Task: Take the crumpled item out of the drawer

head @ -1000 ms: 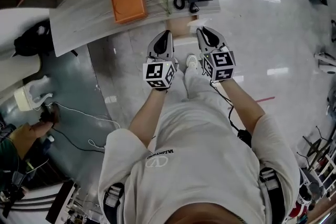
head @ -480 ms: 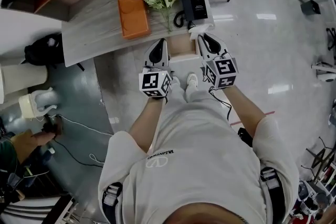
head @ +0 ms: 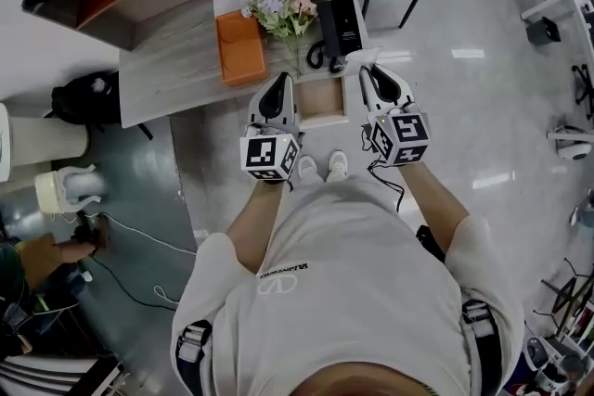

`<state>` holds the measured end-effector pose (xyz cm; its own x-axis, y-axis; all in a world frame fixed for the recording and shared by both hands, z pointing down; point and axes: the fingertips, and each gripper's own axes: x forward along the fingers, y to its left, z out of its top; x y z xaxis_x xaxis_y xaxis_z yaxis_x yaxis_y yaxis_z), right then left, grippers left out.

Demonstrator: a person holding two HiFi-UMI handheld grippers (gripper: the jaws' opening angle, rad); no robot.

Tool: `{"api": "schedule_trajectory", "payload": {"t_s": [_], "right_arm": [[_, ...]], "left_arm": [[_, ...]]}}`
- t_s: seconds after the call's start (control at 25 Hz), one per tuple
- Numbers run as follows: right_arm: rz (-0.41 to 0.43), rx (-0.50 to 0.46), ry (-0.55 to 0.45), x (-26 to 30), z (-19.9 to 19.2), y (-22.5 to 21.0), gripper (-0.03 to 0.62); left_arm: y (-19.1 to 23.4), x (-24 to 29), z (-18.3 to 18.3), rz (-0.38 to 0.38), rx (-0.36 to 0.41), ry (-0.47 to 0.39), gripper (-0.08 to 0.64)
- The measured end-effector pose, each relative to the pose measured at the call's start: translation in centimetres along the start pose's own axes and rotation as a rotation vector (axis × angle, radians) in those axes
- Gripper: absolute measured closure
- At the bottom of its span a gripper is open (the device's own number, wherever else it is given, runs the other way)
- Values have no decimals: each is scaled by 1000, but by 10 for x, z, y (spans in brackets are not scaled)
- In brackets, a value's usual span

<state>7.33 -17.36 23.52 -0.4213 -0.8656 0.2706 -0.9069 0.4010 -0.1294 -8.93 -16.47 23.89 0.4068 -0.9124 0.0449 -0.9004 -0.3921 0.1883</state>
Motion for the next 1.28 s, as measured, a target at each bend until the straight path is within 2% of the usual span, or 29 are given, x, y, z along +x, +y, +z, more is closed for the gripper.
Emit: {"api": "schedule_trajectory", "payload": {"t_s": [0.24, 0.4, 0.56, 0.72, 0.96, 1.28], "right_arm": [[-8, -23, -65, -13, 34, 0, 543], [-21, -2, -97, -24, 46, -2, 543], [-19, -4, -119, -30, 57, 1, 543], [-33, -30, -156, -33, 69, 1, 543], [-73, -12, -220, -49, 86, -7, 543], [-113, 4, -236, -64, 86, -20, 543]], "left_arm": [[1, -2, 26, -1, 52, -31, 558], [-6, -11, 49, -9, 89, -64, 558], [-13, -15, 69, -23, 155, -97, 558], [-12, -16, 88, -26, 148, -136, 558], [-11, -25, 112, -22, 145, -185, 558], [-2, -34, 108, 10, 132, -181, 558]]}}
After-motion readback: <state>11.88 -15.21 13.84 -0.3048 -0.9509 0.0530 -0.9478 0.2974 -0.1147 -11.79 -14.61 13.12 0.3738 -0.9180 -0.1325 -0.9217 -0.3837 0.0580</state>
